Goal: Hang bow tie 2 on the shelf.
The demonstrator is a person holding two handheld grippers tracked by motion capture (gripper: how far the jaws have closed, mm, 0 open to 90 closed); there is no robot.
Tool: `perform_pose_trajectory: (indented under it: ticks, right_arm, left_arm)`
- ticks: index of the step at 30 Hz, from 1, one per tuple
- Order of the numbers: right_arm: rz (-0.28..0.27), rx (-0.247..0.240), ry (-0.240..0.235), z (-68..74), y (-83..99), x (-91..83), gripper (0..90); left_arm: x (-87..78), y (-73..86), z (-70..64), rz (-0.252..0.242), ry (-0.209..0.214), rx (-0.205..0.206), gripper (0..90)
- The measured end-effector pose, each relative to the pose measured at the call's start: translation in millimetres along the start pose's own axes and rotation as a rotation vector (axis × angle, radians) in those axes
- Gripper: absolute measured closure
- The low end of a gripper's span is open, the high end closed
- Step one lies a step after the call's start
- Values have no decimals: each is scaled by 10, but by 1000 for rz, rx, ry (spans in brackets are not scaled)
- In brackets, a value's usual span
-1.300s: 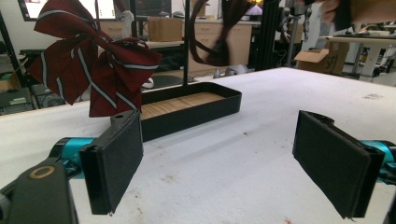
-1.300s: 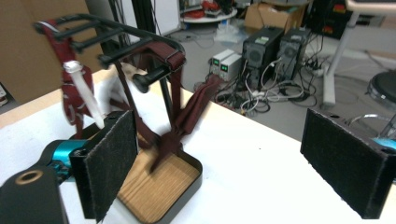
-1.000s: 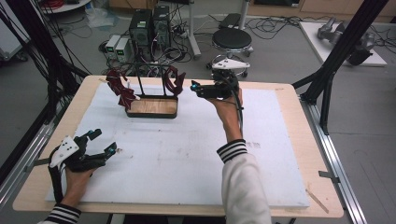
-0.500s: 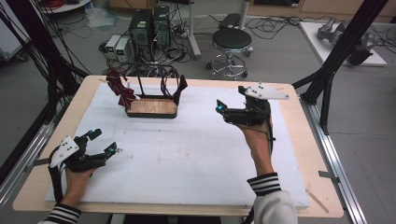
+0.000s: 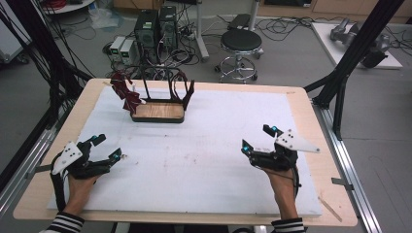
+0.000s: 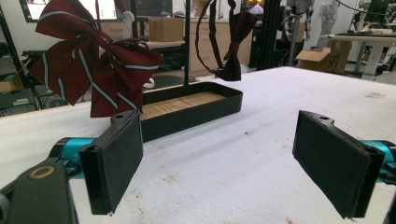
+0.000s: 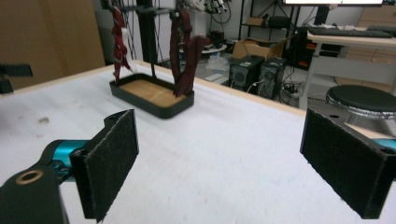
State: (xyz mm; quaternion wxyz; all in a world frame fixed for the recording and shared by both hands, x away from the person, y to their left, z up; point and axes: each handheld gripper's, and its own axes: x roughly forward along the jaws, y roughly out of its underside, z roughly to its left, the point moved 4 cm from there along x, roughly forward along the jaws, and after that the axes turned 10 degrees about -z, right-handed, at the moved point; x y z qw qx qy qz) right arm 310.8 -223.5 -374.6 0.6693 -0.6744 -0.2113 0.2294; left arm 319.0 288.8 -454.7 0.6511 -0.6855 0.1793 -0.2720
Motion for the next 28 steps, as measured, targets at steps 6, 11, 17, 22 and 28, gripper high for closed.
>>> perform_pose_trajectory:
  ticks: [6,11,17,22,28]
  right_arm:
    - [-13,16,2,27,366,-138,106]
    - [-57,33,10,54,590,-173,105]
    - [-81,47,7,54,733,-166,106]
    - [-66,37,12,32,815,-139,106]
    - [-62,40,13,34,820,-136,105]
  left_arm:
    - [1,0,-1,-1,-2,2,164]
    - [0,0,-2,-1,-3,1,164]
    - [0,0,-3,-1,-5,2,164]
    - [-2,1,-3,-1,-5,4,164]
    - [-3,0,-3,1,-7,6,164]
